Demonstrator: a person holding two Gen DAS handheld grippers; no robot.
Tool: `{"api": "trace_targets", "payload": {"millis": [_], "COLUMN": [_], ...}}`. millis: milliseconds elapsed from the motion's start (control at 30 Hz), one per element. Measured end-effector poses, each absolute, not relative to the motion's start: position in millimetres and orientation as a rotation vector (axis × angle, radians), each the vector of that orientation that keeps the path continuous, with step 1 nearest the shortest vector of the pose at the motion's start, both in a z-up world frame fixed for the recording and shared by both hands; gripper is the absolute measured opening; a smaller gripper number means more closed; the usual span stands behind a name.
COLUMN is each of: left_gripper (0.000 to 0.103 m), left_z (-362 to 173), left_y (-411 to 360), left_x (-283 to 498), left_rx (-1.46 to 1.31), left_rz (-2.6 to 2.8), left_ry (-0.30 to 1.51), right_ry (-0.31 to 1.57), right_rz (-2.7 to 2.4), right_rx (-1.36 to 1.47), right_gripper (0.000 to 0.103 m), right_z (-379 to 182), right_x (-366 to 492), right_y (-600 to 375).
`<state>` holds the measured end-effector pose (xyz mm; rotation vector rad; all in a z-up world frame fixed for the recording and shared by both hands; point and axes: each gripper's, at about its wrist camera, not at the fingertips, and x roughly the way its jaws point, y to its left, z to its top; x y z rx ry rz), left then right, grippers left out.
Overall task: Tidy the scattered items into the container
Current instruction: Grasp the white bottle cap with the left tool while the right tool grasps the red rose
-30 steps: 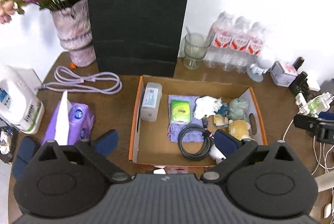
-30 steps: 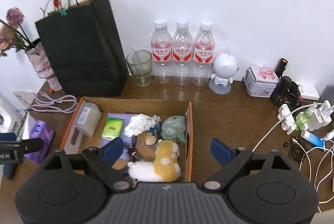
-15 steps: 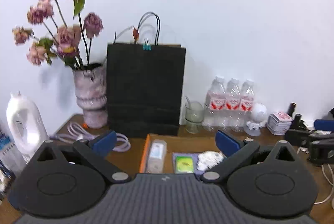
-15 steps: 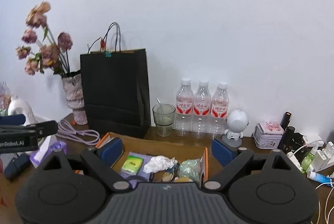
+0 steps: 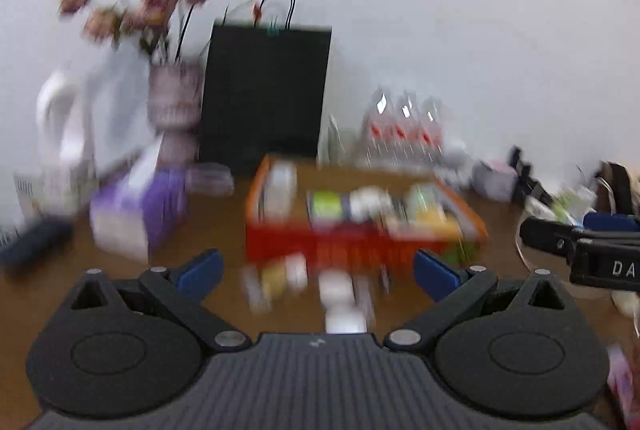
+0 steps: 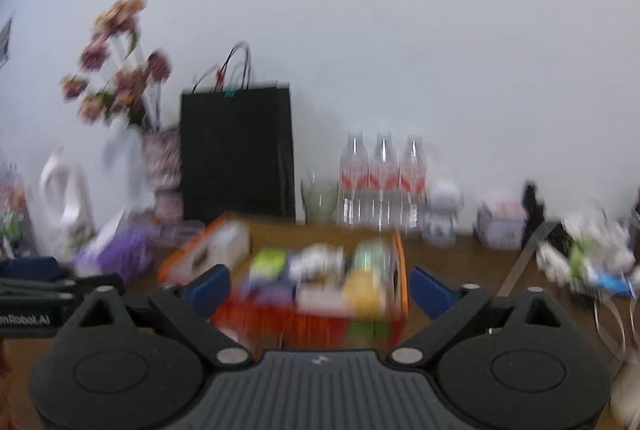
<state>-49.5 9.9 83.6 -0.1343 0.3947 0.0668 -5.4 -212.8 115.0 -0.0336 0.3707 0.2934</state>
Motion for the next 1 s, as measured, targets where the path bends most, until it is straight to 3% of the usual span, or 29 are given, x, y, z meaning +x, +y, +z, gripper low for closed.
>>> {"api": "trace_targets", "payload": {"millis": [133,300,833,900,1000], "left_gripper": [0.103,0.103,0.103,0.102,0.086], "left_z": [43,35,33,34,29], "left_y": [0,3,-9,-10,-14], "left_x": [-120,-133,-51,-29,7], "left_rx": [-0.163,-0.153,-0.033,-0.034,0.006], "left_rz": [0.141,0.128,0.113,0.063,0.020], "left_ry": [0.413,0.446,0.516,0.507,0.514], "right_ry": [0.457,0.423,0.484,0.499,0.529], "right_rz": [0.397,0.412,0.349,0.359,0.386], "right_rx": [-0.006,0.017,0.049,0.043,0.020], "right_gripper": [0.102,0.102,0.102,0.101,0.094], "right_z": [61,40,31,31,29], "right_x": [-84,-123,-54,-35,-4], "right_y": [-228,-243,-248,-244,-231]}}
